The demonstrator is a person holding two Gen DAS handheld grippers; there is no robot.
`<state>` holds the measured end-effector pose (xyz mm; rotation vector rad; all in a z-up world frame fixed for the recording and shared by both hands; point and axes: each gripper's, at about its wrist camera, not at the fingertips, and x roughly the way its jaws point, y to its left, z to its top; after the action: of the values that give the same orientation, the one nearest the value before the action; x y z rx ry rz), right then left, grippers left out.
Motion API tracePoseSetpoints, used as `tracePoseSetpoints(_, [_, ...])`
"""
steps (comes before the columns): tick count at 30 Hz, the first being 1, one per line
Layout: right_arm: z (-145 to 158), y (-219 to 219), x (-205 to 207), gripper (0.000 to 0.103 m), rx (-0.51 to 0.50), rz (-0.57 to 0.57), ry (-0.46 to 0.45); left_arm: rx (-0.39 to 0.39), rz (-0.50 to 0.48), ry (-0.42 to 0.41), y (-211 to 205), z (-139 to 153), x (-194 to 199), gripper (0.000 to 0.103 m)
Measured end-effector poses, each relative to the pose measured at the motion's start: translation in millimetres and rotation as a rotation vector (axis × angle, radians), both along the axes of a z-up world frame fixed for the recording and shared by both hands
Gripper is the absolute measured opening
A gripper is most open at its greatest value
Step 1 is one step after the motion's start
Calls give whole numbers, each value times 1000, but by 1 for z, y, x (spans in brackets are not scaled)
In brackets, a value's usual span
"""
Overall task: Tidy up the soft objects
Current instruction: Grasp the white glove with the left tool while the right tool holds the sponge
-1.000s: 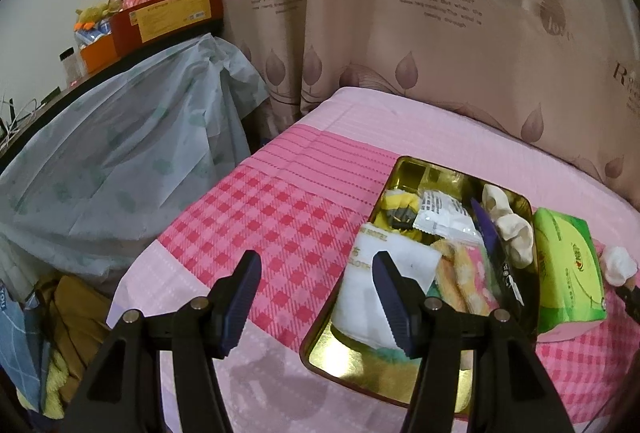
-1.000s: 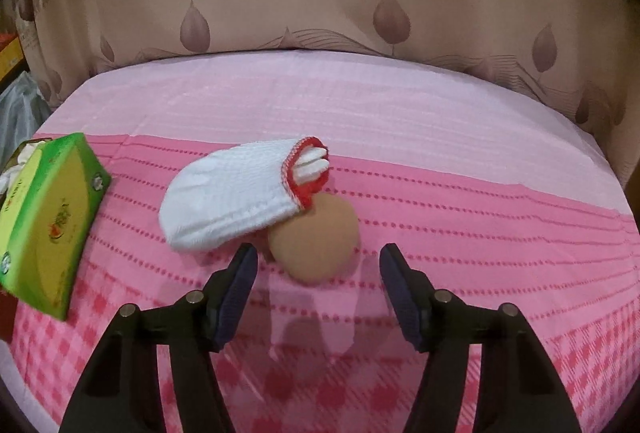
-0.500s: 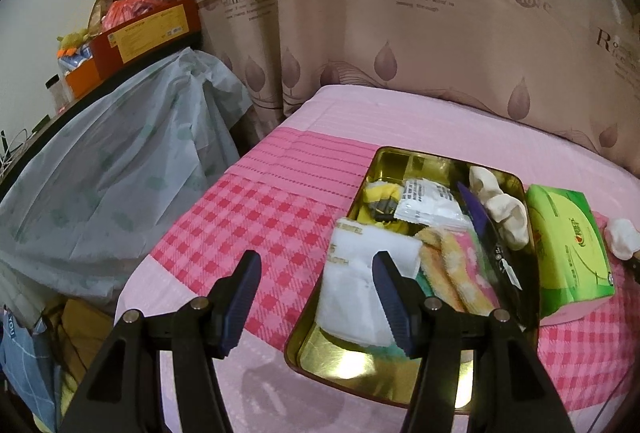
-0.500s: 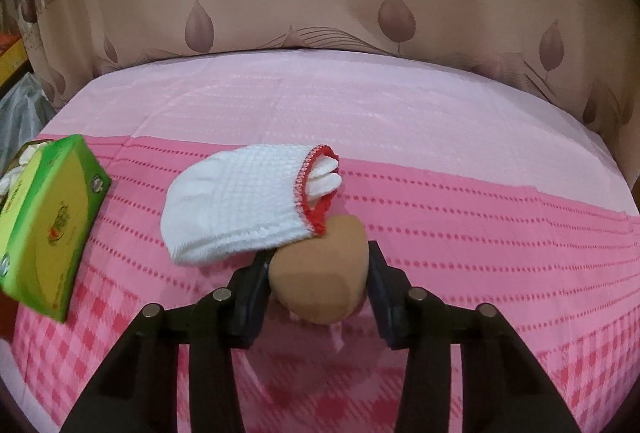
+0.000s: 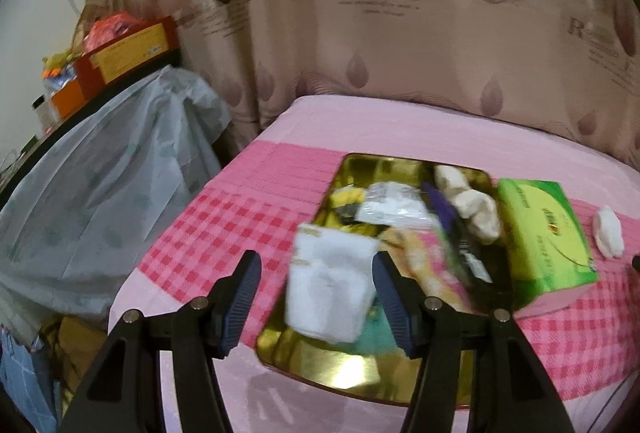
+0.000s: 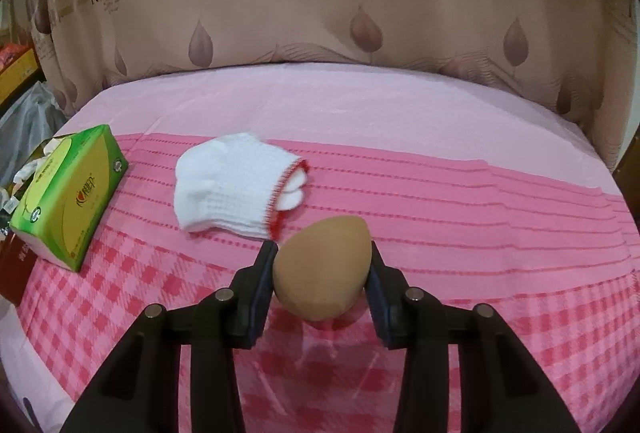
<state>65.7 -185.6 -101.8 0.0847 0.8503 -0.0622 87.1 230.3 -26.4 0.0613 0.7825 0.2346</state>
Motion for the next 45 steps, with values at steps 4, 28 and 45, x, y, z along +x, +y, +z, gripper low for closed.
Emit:
tracePoseSetpoints(4, [4,-22,-11,39,-16,-39,-17,1,-62,-12,-23,8,-2,59])
tracePoseSetpoints(28, [-10,-81,-14,39,87,-137,19,-262,-569,272,-309,-35,99,65])
tracePoseSetpoints(45, [-18,-91,-13,39,165,-149,28,-387,-488,388,-344,-92,154,35])
